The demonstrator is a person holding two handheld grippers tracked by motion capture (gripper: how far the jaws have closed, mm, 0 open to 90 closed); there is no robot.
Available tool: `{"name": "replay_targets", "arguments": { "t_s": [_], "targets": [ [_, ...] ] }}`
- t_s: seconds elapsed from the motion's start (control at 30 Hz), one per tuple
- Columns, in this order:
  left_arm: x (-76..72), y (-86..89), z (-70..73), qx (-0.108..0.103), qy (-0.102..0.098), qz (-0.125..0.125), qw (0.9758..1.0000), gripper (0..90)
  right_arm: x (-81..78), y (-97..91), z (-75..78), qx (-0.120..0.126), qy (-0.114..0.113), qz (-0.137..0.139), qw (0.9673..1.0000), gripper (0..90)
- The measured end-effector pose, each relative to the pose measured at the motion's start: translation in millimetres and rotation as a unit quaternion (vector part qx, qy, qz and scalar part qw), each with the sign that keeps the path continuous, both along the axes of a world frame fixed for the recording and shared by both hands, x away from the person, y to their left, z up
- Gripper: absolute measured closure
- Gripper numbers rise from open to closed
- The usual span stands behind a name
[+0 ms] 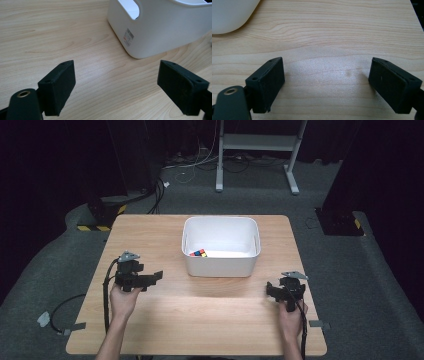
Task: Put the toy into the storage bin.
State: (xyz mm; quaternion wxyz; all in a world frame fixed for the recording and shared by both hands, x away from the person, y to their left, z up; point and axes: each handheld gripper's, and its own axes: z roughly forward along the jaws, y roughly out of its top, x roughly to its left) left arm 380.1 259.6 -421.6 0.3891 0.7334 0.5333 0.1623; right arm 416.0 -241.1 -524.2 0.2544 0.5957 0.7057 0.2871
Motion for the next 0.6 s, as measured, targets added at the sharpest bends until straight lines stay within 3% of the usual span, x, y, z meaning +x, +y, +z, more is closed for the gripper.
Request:
{"name": "replay_targets", "arguments": {
  "t_s": [0.6],
  "targets": [
    [-0.5,5.9,-14.9,-0.008,0.013,0.01,0.9998,15.4,0.0,0.0,0.0,0.0,0.0,0.0,1.0,13.0]
  ]
}}
